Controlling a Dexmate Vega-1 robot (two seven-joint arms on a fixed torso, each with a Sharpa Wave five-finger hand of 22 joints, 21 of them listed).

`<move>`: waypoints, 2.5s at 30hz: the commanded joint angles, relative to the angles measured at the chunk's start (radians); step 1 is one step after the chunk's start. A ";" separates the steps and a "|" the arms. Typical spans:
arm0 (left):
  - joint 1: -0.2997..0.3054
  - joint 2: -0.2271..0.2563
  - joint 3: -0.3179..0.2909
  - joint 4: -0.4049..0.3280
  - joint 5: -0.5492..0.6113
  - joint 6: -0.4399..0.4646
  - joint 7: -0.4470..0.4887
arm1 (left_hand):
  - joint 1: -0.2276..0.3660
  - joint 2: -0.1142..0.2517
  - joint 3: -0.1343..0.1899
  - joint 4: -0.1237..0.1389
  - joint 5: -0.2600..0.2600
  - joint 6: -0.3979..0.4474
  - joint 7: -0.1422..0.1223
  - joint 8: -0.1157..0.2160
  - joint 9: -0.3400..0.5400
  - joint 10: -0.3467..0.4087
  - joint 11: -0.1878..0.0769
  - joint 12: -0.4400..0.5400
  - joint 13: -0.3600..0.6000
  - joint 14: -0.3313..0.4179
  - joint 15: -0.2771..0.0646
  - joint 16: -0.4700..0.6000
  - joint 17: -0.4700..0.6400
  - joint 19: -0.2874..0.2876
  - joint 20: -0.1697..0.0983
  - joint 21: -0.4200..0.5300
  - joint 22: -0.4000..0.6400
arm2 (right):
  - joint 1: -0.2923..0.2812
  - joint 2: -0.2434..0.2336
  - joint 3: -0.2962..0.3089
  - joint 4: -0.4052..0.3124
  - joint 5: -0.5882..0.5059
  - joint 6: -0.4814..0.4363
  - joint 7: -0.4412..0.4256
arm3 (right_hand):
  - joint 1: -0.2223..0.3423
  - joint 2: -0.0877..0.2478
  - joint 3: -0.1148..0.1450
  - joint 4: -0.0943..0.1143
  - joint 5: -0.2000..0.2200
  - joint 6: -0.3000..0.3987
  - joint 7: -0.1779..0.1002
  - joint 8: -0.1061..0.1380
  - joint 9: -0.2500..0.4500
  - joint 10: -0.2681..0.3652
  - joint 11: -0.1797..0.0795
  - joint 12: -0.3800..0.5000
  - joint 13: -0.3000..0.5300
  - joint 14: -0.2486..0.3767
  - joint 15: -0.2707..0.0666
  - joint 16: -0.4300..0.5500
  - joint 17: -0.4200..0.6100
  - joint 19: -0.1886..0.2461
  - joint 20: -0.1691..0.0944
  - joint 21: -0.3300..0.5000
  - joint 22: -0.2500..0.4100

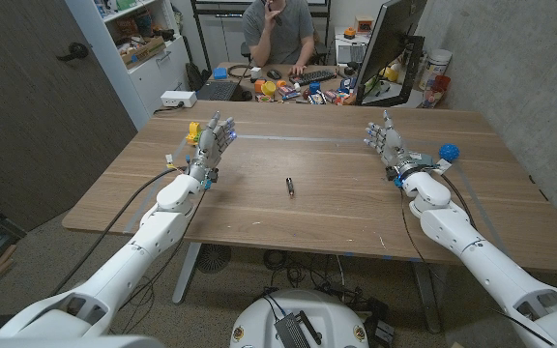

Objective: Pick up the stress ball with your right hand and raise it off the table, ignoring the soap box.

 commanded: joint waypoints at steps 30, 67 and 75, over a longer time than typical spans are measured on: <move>-0.002 -0.580 -0.623 -0.041 0.612 0.133 -0.439 | 0.012 0.006 0.006 -0.001 0.005 0.009 0.001 0.004 0.002 0.010 0.001 0.006 0.002 0.009 -0.064 0.004 0.003 0.009 -0.023 0.004 0.004 | -0.168 0.113 0.437 -0.335 -0.559 -0.223 0.126 | 0.054 0.017 0.017 -0.032 0.008 -0.001 0.000 0.013 0.004 0.001 0.000 0.003 0.001 -0.009 0.005 0.004 -0.001 -0.007 0.004 -0.019 0.002; -0.010 -0.614 -0.610 -0.069 0.681 0.146 -0.465 | 0.013 0.009 0.004 -0.006 0.004 -0.049 -0.012 -0.014 0.002 0.002 0.000 0.002 0.002 0.009 -0.062 0.004 0.003 0.009 -0.023 0.004 0.004 | -0.133 -0.044 0.376 -0.354 -1.241 -0.355 -0.108 | 0.334 -0.030 0.082 -0.230 0.068 0.106 -0.084 0.019 0.004 0.127 -0.043 0.037 0.007 0.173 -0.050 0.025 0.004 0.249 -0.023 -0.037 0.012; 0.004 -0.608 -0.577 -0.143 0.706 0.168 -0.474 | 0.014 0.009 0.004 -0.006 0.005 -0.055 -0.012 -0.014 0.002 0.003 -0.001 0.002 0.002 0.010 -0.063 0.004 0.003 0.009 -0.023 0.004 0.003 | -0.096 -0.085 0.345 -0.276 -1.304 -0.335 -0.136 | 0.355 -0.044 0.080 -0.243 0.086 0.065 -0.074 0.010 0.006 0.116 -0.039 0.030 0.007 0.169 -0.042 0.020 0.005 0.248 -0.010 -0.047 0.013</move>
